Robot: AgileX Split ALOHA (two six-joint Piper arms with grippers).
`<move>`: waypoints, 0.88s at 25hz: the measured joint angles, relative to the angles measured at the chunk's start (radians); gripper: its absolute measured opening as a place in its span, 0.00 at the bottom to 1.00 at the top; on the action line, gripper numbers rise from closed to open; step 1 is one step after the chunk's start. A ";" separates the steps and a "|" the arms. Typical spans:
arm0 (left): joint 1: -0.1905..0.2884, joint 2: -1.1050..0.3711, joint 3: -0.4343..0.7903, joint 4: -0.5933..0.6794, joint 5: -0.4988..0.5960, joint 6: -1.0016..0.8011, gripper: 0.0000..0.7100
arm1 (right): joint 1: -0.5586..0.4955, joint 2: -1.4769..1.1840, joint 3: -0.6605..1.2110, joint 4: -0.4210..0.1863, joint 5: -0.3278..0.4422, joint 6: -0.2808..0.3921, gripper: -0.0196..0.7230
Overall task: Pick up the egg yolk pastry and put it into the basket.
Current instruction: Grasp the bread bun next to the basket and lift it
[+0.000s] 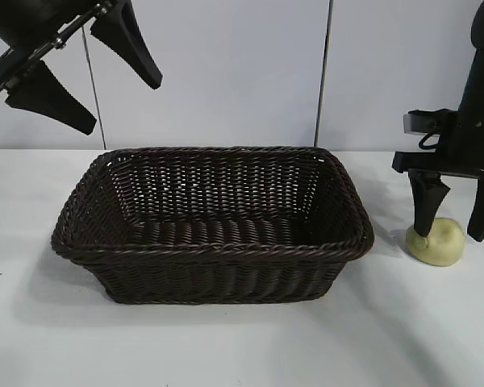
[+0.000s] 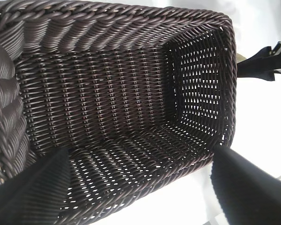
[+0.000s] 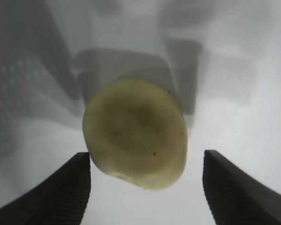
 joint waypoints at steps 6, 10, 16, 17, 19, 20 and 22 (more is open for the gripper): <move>0.000 0.000 0.000 0.000 0.000 0.000 0.84 | 0.000 0.005 0.000 0.000 -0.020 0.000 0.57; 0.000 0.000 0.000 0.000 0.000 0.001 0.84 | 0.000 0.005 0.000 0.000 -0.022 0.000 0.42; 0.000 0.000 0.000 0.000 0.000 0.002 0.84 | 0.000 0.005 0.000 0.001 -0.021 0.000 0.36; 0.000 0.000 0.000 0.000 0.000 0.002 0.84 | 0.000 0.005 0.000 0.002 -0.021 0.000 0.36; 0.000 0.000 0.000 0.000 0.000 0.002 0.84 | 0.000 0.005 0.000 0.003 -0.019 0.000 0.36; 0.000 0.000 0.000 0.000 0.000 0.002 0.84 | 0.000 0.005 0.000 0.005 -0.019 0.000 0.36; 0.000 0.000 0.000 0.000 0.000 0.002 0.84 | 0.000 0.002 0.000 0.010 -0.019 -0.001 0.36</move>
